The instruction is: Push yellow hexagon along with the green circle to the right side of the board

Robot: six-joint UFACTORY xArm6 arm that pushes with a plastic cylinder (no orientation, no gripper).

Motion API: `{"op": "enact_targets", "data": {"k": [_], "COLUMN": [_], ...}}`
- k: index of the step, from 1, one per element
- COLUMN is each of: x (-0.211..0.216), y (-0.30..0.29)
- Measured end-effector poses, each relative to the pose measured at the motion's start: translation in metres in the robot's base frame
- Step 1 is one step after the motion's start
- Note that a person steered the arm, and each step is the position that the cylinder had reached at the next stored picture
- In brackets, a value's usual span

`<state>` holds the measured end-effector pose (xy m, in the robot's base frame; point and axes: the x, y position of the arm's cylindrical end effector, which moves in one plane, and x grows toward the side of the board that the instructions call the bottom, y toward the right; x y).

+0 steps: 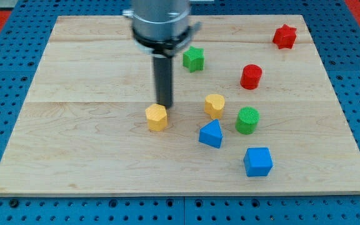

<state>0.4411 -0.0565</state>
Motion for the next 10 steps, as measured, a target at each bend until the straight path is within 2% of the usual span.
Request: {"op": "enact_targets", "data": {"k": [1, 2, 3, 5, 10], "x": [-0.014, -0.001, 0.006, 0.05, 0.051], "y": [-0.065, -0.073, -0.057, -0.003, 0.148]}}
